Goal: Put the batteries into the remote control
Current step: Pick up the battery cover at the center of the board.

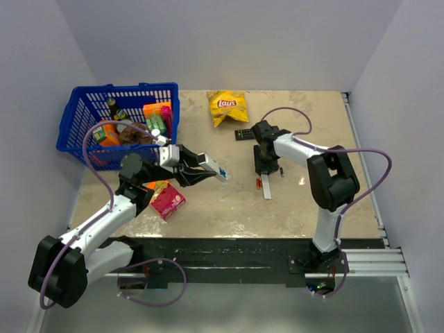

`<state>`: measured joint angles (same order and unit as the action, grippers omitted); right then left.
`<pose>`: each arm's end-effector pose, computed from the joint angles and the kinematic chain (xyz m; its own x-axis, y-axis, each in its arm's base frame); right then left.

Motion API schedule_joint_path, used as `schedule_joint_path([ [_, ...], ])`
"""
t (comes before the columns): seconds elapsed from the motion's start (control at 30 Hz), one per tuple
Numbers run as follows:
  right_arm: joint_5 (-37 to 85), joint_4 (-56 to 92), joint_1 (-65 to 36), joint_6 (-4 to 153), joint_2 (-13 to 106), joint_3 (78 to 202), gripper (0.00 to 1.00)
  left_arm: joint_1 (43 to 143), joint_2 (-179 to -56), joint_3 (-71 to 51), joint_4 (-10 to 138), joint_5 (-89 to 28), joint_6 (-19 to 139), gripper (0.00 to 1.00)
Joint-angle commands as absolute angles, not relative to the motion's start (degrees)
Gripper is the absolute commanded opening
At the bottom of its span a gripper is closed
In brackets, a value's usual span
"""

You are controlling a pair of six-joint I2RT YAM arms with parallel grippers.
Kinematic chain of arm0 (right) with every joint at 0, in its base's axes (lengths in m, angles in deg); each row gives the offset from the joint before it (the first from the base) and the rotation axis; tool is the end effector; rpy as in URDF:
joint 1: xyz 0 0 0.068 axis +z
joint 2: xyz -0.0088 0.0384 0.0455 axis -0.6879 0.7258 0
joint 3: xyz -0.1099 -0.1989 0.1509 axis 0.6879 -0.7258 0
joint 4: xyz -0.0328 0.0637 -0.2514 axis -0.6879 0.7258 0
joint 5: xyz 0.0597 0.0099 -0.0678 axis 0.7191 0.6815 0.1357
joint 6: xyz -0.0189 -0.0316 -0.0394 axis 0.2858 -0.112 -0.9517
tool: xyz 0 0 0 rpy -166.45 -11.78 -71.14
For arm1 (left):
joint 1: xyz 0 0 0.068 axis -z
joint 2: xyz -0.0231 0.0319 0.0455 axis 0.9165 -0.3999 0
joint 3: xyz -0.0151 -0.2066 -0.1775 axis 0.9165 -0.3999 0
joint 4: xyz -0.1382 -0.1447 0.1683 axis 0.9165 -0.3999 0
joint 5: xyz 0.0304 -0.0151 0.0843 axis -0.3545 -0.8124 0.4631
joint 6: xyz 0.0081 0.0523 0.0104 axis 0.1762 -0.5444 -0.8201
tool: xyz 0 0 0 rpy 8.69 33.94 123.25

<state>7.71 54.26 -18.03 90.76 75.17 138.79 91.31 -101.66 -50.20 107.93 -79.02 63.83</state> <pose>0.3425 0.1572 0.1634 -0.9450 -0.0240 -0.3262 -0.0204 0.9997 -0.0144 0.1865 -0.1192 0.3106 0.0284 -0.1717 -0.9847 0.9923 0.1233 0.0072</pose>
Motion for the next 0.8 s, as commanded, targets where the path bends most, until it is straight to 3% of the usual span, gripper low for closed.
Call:
schedule_joint_path([
  [0.0, 4.3, 54.5, -18.1, 89.8, 75.6, 140.9, 0.4, 91.6, -100.4, -50.5, 110.2, -78.3, 61.7, 0.0],
  [0.17, 4.6, 54.4, -18.1, 89.2, 75.8, 141.0, 0.35, 91.6, -100.7, -50.7, 110.5, -78.2, 61.8, 0.0],
  [0.57, 4.2, 56.0, -18.0, 87.2, 73.1, 142.3, 0.11, 91.5, -102.7, -52.1, 117.6, -77.1, 65.6, 0.0],
  [0.77, 2.7, 57.0, -18.0, 86.5, 71.9, 142.3, 0.06, 91.6, -103.0, -52.1, 117.5, -76.7, 65.4, 0.0],
])
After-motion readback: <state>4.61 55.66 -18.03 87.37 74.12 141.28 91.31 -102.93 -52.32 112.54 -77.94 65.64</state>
